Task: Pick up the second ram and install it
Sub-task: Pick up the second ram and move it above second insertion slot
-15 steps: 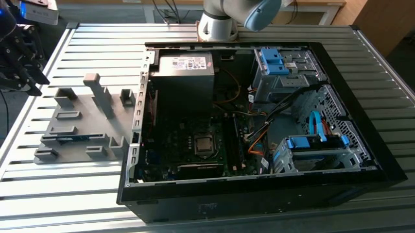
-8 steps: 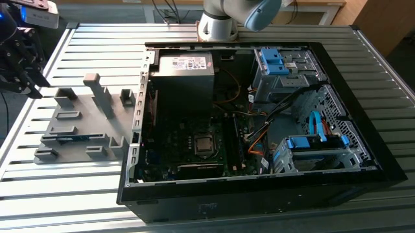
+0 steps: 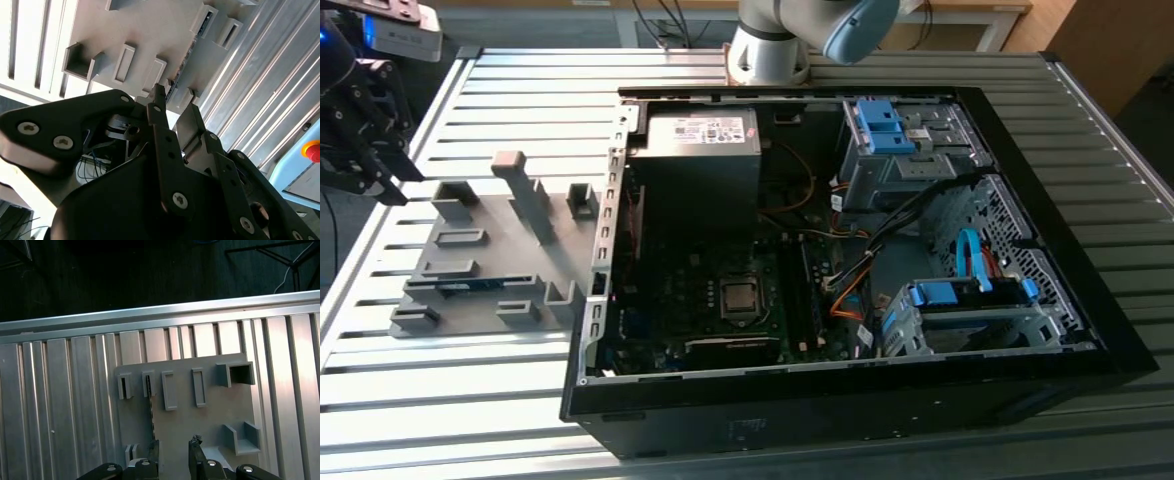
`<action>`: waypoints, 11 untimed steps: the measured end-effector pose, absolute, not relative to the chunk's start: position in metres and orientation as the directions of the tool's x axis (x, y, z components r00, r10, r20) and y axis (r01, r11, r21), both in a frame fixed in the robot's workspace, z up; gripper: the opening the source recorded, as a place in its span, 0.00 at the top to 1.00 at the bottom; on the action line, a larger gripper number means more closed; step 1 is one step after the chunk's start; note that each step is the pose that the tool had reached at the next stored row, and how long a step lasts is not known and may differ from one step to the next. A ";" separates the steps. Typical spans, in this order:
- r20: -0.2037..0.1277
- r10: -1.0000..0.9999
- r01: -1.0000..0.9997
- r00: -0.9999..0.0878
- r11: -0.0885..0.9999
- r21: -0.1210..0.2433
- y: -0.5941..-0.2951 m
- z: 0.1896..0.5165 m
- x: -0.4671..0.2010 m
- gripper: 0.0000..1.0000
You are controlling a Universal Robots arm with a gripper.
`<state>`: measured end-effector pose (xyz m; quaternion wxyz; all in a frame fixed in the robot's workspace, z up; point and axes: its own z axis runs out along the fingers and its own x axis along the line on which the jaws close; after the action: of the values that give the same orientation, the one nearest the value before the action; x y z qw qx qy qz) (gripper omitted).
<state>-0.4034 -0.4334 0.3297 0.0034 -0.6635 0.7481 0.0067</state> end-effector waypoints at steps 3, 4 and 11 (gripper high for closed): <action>-0.014 -0.993 -0.993 -0.119 0.119 0.005 -0.433 0.329 -0.403 0.63; -0.014 -0.993 -0.993 -0.119 0.119 0.005 -0.433 0.328 -0.403 0.63; -0.014 -0.993 -0.993 -0.119 0.119 0.005 -0.433 0.322 -0.403 0.63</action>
<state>-0.4034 -0.4335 0.3215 0.0034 -0.6635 0.7481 0.0065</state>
